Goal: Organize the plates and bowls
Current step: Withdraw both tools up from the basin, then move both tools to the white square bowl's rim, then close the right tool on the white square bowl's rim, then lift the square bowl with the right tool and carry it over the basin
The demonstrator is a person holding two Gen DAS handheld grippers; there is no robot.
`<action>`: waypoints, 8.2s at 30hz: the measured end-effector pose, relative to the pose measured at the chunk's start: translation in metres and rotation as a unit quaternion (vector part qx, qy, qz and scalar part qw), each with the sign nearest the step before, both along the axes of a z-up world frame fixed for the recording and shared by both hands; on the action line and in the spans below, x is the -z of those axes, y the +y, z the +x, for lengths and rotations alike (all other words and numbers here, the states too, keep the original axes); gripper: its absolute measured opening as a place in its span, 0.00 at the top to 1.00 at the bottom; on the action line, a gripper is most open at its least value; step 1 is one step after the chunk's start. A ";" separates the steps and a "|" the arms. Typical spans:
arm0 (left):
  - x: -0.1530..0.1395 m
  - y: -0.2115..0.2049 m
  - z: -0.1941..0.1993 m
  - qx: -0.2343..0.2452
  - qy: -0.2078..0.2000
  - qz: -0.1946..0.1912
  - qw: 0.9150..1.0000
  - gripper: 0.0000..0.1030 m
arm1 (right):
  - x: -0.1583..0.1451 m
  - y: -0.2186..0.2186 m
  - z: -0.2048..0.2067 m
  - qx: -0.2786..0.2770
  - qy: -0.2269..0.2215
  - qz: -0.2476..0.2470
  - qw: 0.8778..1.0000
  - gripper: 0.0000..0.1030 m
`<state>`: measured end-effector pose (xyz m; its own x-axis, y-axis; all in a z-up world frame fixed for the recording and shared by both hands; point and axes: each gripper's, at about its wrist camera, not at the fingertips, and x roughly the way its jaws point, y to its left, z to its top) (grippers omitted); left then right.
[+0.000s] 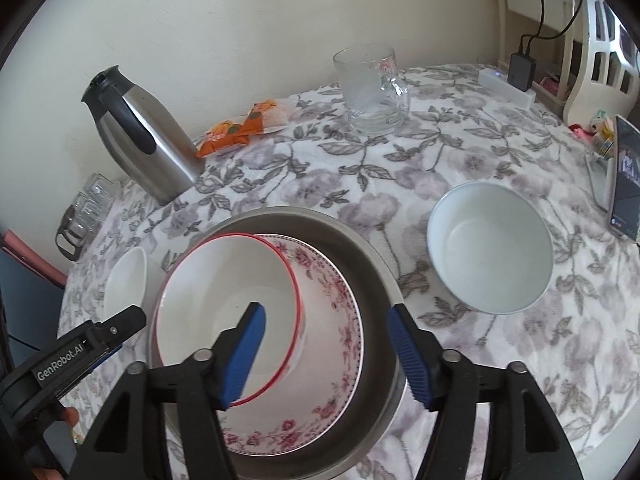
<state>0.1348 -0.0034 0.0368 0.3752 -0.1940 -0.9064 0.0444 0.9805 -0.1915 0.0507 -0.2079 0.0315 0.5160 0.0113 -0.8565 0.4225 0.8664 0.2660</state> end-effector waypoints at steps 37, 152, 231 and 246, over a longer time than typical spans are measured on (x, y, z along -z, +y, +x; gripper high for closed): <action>-0.031 0.052 0.001 -0.071 -0.098 0.109 0.987 0.01 | -0.032 0.043 0.003 -0.061 -0.061 -0.094 0.992 0.00; 0.095 0.142 0.091 -0.104 0.027 -0.155 0.982 0.85 | 0.056 0.200 0.181 -0.253 0.068 -0.059 0.963 0.83; -0.063 -0.034 -0.024 0.095 -0.104 -0.077 0.987 0.85 | -0.061 0.022 0.001 -0.069 -0.078 0.009 0.995 0.83; -0.043 -0.045 -0.024 0.102 -0.076 -0.053 0.990 0.85 | -0.032 0.016 0.005 -0.070 -0.044 0.022 0.996 0.83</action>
<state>0.1108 -0.0481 0.0802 0.4497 -0.3712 -0.8124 0.2752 0.9229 -0.2694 0.0558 -0.1915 0.0636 0.5797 0.1239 -0.8054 0.2726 0.9019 0.3350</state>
